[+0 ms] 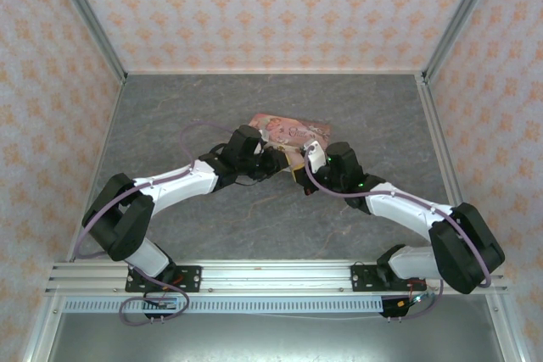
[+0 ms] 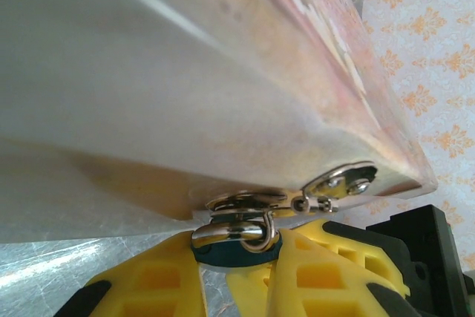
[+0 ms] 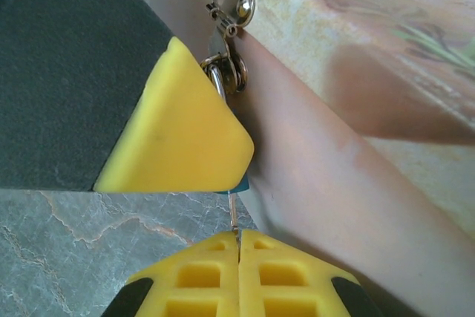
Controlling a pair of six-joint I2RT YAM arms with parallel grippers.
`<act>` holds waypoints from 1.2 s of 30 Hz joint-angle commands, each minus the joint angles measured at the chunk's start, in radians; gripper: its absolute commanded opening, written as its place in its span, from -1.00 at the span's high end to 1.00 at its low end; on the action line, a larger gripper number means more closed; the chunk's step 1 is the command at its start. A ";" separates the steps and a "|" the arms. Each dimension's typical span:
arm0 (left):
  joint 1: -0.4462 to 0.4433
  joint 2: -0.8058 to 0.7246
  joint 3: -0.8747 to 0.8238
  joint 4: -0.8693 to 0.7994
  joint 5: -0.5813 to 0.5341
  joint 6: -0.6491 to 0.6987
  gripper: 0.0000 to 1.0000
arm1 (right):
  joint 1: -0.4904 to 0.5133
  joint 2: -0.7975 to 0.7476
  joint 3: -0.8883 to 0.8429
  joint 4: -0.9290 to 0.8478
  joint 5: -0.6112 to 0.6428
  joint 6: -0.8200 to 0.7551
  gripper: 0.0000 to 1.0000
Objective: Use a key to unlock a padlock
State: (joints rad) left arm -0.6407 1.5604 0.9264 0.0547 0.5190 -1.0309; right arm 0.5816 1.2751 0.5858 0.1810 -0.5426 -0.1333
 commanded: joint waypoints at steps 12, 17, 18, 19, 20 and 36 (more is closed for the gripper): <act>0.020 0.007 0.029 -0.050 0.052 -0.009 0.83 | -0.006 0.009 -0.004 -0.009 -0.036 -0.005 1.00; 0.019 0.006 0.022 -0.050 0.059 -0.005 0.84 | -0.006 0.032 0.030 -0.018 -0.032 -0.011 1.00; 0.019 0.007 0.024 -0.052 0.062 -0.005 0.84 | -0.006 0.038 0.035 -0.016 -0.031 -0.011 1.00; 0.019 0.007 0.023 -0.053 0.065 -0.003 0.84 | -0.006 0.043 0.038 -0.011 -0.034 -0.010 1.00; 0.020 0.007 0.025 -0.055 0.065 -0.001 0.83 | -0.006 0.049 0.042 -0.008 -0.037 -0.008 1.00; 0.019 0.021 0.020 -0.052 0.071 0.002 0.84 | -0.006 0.075 0.060 0.008 -0.076 -0.011 1.00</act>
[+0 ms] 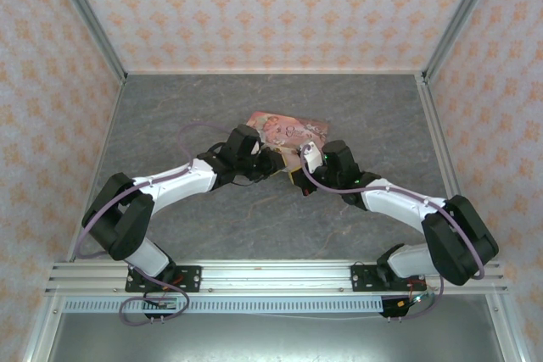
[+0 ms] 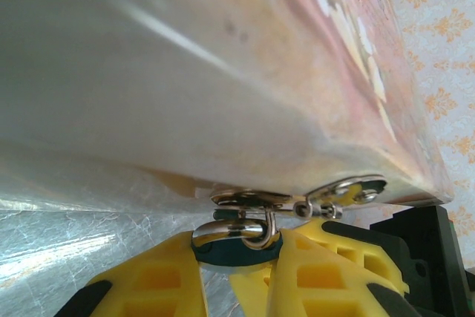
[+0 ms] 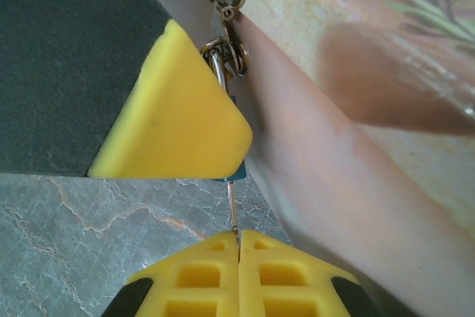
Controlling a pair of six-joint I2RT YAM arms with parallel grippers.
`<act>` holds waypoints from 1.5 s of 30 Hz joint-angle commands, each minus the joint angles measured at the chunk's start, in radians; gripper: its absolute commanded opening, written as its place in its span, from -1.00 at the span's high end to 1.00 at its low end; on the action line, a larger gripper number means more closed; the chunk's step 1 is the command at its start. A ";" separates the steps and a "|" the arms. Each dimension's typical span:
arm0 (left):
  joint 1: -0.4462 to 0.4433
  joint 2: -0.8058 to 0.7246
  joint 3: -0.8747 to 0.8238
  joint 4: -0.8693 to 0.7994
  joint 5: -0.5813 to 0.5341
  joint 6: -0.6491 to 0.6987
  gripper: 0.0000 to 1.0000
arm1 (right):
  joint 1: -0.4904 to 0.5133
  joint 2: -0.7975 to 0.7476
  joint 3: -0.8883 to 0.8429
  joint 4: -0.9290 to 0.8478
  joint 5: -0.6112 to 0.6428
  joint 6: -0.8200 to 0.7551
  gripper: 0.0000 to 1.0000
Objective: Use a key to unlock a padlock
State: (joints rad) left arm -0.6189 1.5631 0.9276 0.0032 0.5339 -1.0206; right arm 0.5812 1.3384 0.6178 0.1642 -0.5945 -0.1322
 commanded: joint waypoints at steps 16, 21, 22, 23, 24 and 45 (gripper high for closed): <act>-0.004 0.009 0.015 -0.007 0.070 -0.008 0.84 | -0.006 0.022 0.036 0.098 0.017 0.017 1.00; -0.004 -0.004 0.011 -0.013 0.062 -0.005 0.84 | -0.006 0.037 0.054 0.052 0.036 0.006 1.00; -0.004 -0.005 0.010 -0.012 0.061 -0.006 0.84 | -0.006 0.041 0.054 0.049 0.036 0.005 1.00; -0.004 -0.006 0.008 -0.010 0.061 -0.007 0.84 | -0.005 0.044 0.055 0.046 0.035 0.005 1.00; -0.004 -0.005 0.006 -0.008 0.061 -0.008 0.84 | -0.006 0.049 0.056 0.044 0.033 0.006 1.00; -0.019 0.006 0.003 -0.009 0.071 -0.007 0.84 | -0.006 0.023 0.076 0.170 -0.011 0.050 1.00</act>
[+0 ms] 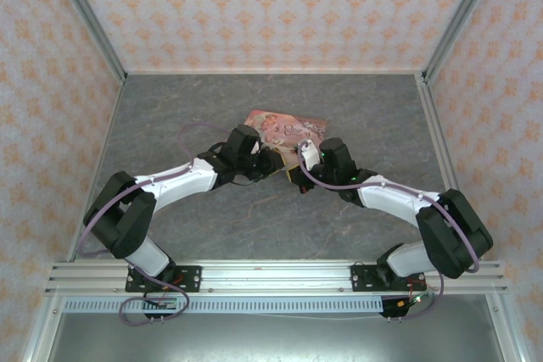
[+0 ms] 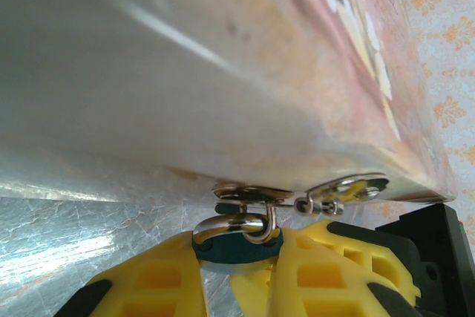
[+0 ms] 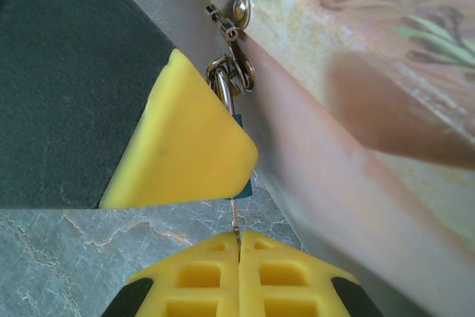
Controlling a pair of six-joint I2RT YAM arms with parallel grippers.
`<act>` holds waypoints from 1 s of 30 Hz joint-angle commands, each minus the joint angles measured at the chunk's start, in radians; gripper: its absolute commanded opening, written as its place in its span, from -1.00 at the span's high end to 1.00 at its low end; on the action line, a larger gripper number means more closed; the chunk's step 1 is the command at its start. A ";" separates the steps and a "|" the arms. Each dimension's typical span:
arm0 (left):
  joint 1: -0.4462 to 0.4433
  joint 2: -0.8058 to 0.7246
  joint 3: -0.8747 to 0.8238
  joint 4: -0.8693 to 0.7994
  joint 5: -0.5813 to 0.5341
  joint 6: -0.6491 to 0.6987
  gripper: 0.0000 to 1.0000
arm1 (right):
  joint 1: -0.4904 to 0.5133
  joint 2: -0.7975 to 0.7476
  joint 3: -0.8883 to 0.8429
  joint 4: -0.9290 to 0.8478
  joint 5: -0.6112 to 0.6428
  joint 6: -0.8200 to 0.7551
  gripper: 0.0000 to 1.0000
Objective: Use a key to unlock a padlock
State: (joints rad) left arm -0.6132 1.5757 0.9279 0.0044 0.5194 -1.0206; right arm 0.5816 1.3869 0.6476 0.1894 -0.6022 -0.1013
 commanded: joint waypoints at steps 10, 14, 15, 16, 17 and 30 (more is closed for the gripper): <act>-0.028 -0.014 -0.008 -0.015 0.083 -0.011 0.84 | -0.006 -0.055 0.055 0.225 -0.029 0.032 1.00; -0.028 -0.012 -0.008 -0.017 0.080 -0.010 0.84 | -0.006 -0.061 0.060 0.206 -0.035 0.019 1.00; -0.028 -0.011 -0.010 -0.015 0.082 -0.013 0.84 | -0.006 -0.063 0.059 0.199 -0.031 0.015 1.00; -0.028 -0.012 -0.011 -0.009 0.085 -0.016 0.83 | -0.005 -0.062 0.058 0.192 -0.028 0.010 1.00; -0.028 -0.011 -0.010 -0.007 0.086 -0.018 0.84 | -0.006 -0.064 0.058 0.183 -0.026 0.004 1.00; -0.032 -0.005 -0.016 0.030 0.088 -0.080 0.85 | -0.009 -0.044 0.047 0.211 -0.040 0.026 1.00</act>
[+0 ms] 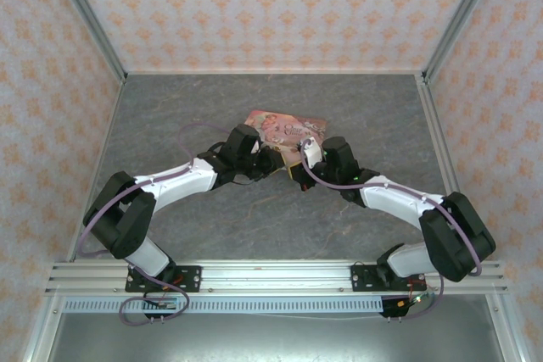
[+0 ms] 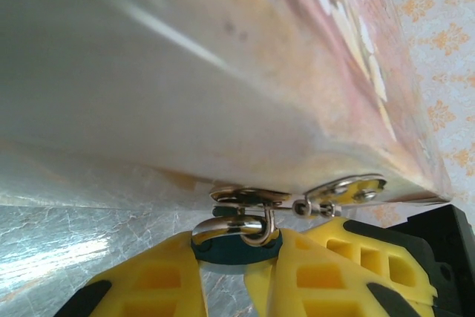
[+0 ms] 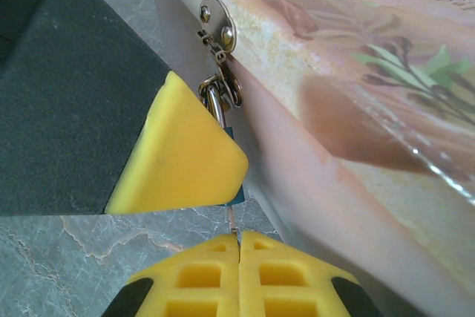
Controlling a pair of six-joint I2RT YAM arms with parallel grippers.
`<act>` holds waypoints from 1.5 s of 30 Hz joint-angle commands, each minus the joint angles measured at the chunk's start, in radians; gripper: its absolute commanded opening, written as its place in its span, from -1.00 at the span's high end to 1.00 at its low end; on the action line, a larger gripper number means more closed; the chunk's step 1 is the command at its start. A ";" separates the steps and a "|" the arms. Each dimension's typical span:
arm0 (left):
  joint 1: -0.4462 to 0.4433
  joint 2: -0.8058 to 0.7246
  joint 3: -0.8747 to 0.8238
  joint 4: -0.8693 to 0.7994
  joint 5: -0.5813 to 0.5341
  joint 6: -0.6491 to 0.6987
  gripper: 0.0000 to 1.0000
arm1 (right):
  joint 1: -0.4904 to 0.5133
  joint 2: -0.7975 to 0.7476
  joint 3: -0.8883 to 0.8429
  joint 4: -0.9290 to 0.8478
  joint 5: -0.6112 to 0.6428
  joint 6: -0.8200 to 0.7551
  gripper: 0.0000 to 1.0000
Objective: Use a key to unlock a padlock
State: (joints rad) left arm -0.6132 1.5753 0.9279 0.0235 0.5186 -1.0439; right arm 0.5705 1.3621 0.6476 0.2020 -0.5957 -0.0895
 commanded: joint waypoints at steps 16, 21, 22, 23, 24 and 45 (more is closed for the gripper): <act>-0.043 0.029 -0.010 0.028 0.079 -0.084 0.87 | 0.003 0.017 0.045 0.289 -0.053 0.067 1.00; -0.047 0.032 -0.018 0.040 0.073 -0.091 0.87 | 0.002 0.008 0.052 0.297 -0.061 0.080 1.00; -0.048 0.033 -0.016 0.038 0.075 -0.090 0.87 | 0.002 0.012 0.052 0.298 -0.053 0.076 1.00; -0.049 0.033 -0.015 0.037 0.074 -0.089 0.87 | 0.002 0.013 0.052 0.299 -0.045 0.074 1.00; -0.050 0.033 -0.014 0.033 0.074 -0.089 0.87 | 0.002 0.013 0.053 0.307 -0.038 0.074 1.00; -0.062 0.045 -0.013 0.063 0.083 -0.125 0.88 | 0.003 0.074 0.066 0.450 -0.077 0.126 1.00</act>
State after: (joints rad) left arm -0.6151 1.5959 0.9218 0.0879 0.4656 -1.1549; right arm 0.5571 1.4578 0.6491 0.3798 -0.6098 0.0185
